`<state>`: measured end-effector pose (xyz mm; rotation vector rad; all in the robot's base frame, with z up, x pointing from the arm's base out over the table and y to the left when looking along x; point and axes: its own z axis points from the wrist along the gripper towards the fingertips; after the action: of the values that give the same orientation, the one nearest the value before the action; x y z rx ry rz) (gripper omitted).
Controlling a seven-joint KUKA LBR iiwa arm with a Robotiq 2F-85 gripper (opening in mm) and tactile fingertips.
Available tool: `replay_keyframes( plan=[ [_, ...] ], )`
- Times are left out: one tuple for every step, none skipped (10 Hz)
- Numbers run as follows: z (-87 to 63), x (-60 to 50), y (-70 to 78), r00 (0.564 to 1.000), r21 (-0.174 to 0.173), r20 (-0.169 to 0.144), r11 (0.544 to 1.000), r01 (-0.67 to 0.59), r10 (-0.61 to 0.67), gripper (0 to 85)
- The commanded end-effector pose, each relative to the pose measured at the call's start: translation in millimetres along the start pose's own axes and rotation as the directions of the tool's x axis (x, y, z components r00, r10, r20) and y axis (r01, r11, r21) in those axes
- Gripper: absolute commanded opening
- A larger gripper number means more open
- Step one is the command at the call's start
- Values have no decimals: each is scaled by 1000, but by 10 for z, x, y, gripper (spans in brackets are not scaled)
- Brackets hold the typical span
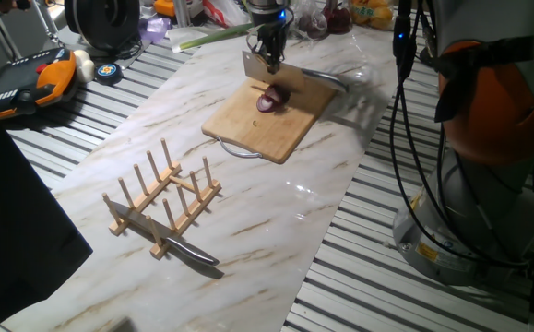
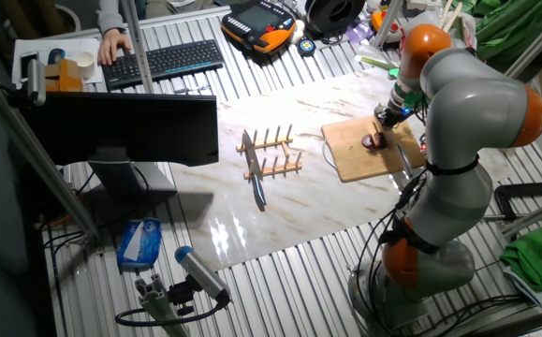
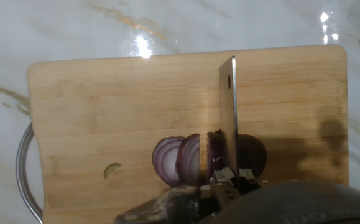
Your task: Chop the onions
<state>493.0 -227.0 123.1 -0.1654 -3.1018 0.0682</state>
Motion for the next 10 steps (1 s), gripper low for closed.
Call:
replay_keyframes(
  plan=[
    [-6,-8,1,1000,1,2,1000,0,0,7],
    [11,-6,10,1000,2,4,1000,-1,1,7],
    [27,-1,19,1000,2,5,1000,-3,3,7],
    [41,4,22,1000,2,7,1000,-4,4,7],
    [52,5,17,1000,0,8,1000,-4,4,7],
    [63,5,6,1000,0,10,1000,-4,4,7],
    [73,1,2,1000,-2,10,1000,-4,4,7],
    [81,-3,3,1000,-2,10,1000,-4,4,7],
    [85,-6,2,1000,-2,10,1000,-4,4,7],
    [90,-8,3,1000,-3,10,1000,-4,4,7]
  ],
)
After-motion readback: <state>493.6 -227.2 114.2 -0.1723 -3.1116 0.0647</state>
